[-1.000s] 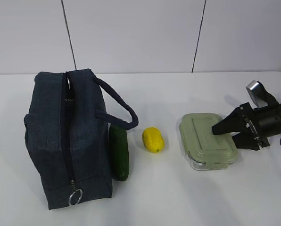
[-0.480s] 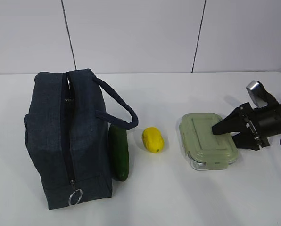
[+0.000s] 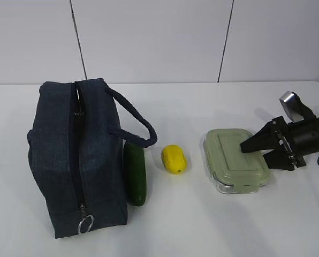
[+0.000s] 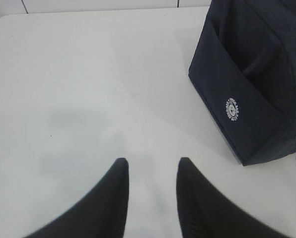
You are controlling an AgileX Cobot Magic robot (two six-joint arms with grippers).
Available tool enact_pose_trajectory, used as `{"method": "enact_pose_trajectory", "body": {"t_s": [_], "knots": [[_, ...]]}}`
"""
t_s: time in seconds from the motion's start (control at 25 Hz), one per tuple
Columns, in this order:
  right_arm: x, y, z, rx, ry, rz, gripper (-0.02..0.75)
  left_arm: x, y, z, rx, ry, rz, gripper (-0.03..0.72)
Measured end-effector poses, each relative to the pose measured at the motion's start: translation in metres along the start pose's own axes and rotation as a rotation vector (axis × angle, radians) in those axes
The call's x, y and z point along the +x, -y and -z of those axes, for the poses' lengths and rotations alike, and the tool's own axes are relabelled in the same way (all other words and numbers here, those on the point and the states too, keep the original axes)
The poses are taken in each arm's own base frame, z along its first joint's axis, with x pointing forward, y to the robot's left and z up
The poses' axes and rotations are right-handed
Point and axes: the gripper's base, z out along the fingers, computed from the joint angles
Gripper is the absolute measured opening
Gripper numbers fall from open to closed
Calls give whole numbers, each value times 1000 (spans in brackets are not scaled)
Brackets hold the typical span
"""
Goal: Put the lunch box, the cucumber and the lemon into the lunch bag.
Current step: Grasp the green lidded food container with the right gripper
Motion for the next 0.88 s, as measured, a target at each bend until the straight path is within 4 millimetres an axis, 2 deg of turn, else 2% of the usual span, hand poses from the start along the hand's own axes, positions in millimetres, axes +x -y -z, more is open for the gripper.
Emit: {"method": "enact_pose_trajectory", "body": {"t_s": [0.64, 0.88], "knots": [[0, 0, 0, 0, 1, 0, 546, 0, 0, 0, 0, 0, 0, 239], [0, -7, -10, -4, -25, 17, 546, 0, 0, 0, 0, 0, 0, 238]]}}
